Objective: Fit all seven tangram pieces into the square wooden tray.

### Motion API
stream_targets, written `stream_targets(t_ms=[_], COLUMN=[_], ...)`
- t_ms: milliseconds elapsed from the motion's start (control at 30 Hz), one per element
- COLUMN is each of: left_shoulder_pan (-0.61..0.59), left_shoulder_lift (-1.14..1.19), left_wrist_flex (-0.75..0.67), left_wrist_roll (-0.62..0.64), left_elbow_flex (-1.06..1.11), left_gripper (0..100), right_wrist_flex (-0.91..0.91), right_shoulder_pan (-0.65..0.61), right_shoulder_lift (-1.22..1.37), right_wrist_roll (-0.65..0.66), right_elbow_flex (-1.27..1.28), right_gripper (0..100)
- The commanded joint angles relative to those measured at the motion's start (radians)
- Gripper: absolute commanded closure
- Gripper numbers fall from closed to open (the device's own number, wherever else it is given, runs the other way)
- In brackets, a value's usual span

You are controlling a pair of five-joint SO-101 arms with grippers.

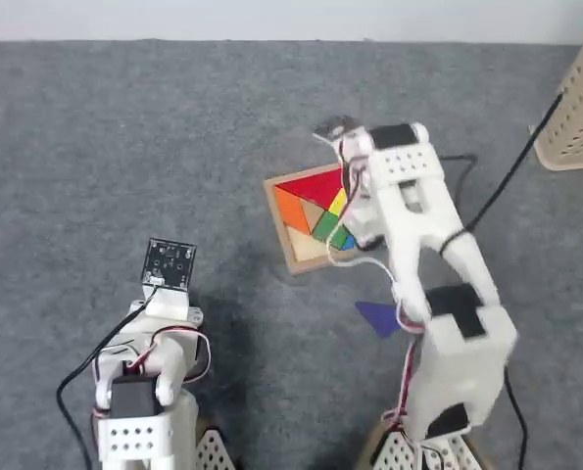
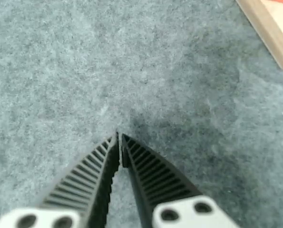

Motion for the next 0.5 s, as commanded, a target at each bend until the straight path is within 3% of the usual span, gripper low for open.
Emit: stream_targets(t_ms=[0,167,367,467], left_shoulder_pan=[-0.005,-0.005,-0.003,-0.005], left_shoulder_lift=[0.0,0.0,0.0,0.0], left_wrist_flex=[0.005,0.005,0.005,0.005], left_wrist_roll=[-0.008,-0.008,-0.008,-0.008], left_elbow_flex=[-0.008,-0.008,-0.008,-0.008], left_gripper=[99,99,99,99], right_wrist_flex=[-0.147,-0.26,-0.262,-0.263], right_shoulder_pan=[0.027,0.019,0.054,0.053], right_shoulder_lift=[-0.196,-0.337,-0.46,-0.499], right_wrist_roll=[-0.002,0.212,0.437,0.485], right_elbow_flex=[0.273,0.583,0.712,0.752], right_gripper=[99.2,99.2,98.7,90.5])
